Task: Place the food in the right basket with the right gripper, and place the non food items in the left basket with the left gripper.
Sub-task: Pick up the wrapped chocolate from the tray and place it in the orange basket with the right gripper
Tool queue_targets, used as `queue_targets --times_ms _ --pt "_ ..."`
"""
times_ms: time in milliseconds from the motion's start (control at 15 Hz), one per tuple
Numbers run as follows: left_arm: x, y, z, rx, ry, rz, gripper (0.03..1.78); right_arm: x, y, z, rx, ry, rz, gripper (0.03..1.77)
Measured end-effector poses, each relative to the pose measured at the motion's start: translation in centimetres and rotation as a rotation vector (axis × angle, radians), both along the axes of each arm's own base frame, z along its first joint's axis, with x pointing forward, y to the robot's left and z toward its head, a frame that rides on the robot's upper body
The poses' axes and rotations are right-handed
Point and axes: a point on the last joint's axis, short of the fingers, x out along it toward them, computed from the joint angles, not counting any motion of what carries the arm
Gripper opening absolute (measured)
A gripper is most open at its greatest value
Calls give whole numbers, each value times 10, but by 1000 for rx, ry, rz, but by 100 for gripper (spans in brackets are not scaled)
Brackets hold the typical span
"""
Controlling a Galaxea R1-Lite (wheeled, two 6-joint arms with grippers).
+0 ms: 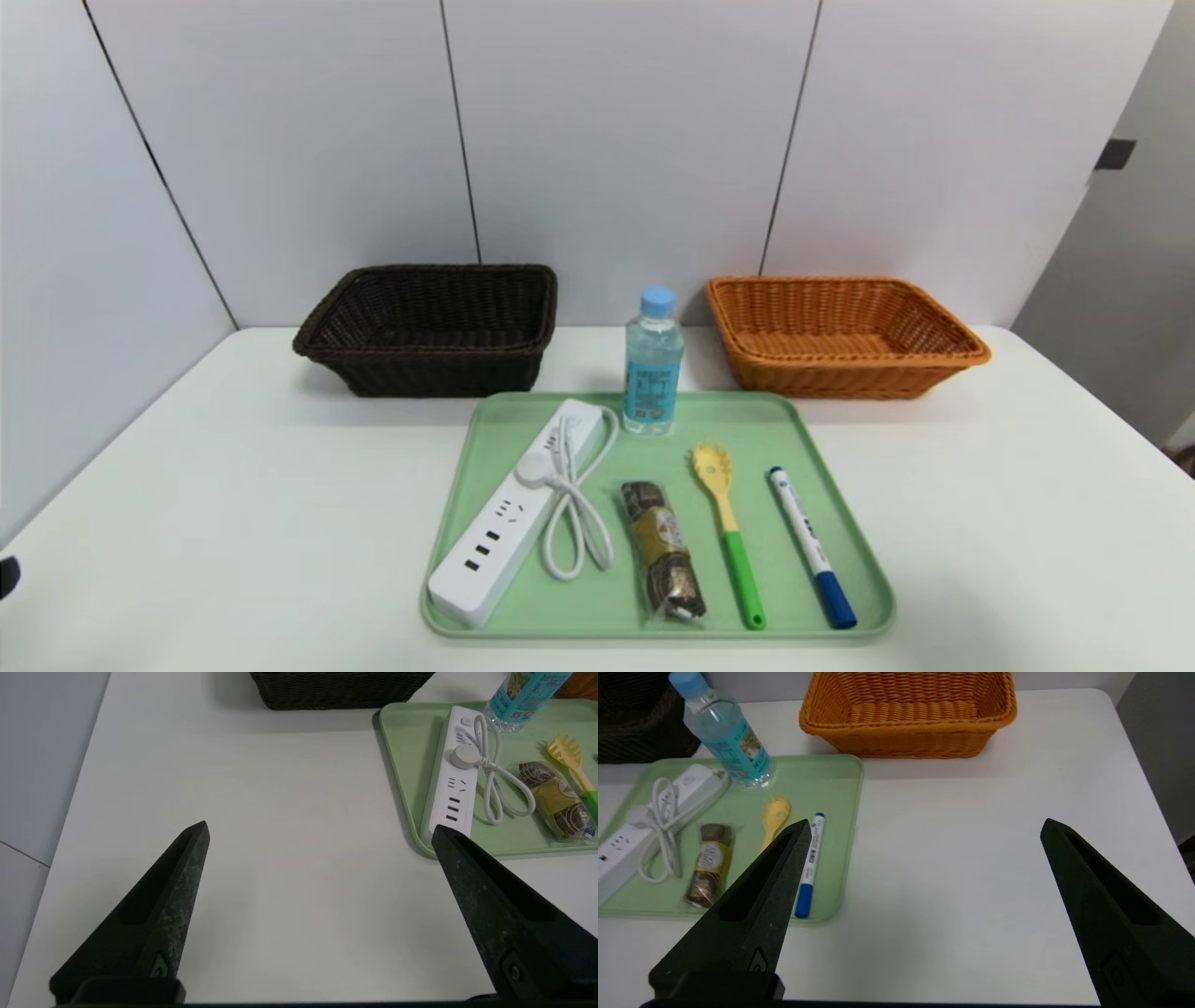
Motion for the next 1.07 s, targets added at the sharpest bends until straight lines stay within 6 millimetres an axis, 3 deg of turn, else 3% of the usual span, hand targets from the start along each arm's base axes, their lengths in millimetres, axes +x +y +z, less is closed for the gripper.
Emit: queue_targets --times_ms 67,200,467,733,1067 --pt "15 0 14 -3 59 -6 169 25 6 23 12 48 32 170" --pt "48 0 29 -7 191 -15 169 69 25 44 33 183 109 170" --pt "111 -7 37 -39 360 -48 169 140 91 30 25 553 226 170" --pt "144 -20 34 -43 371 -109 169 168 151 8 -16 748 296 170" --pt "159 -39 25 -103 439 -119 169 167 198 -11 -75 806 389 170"
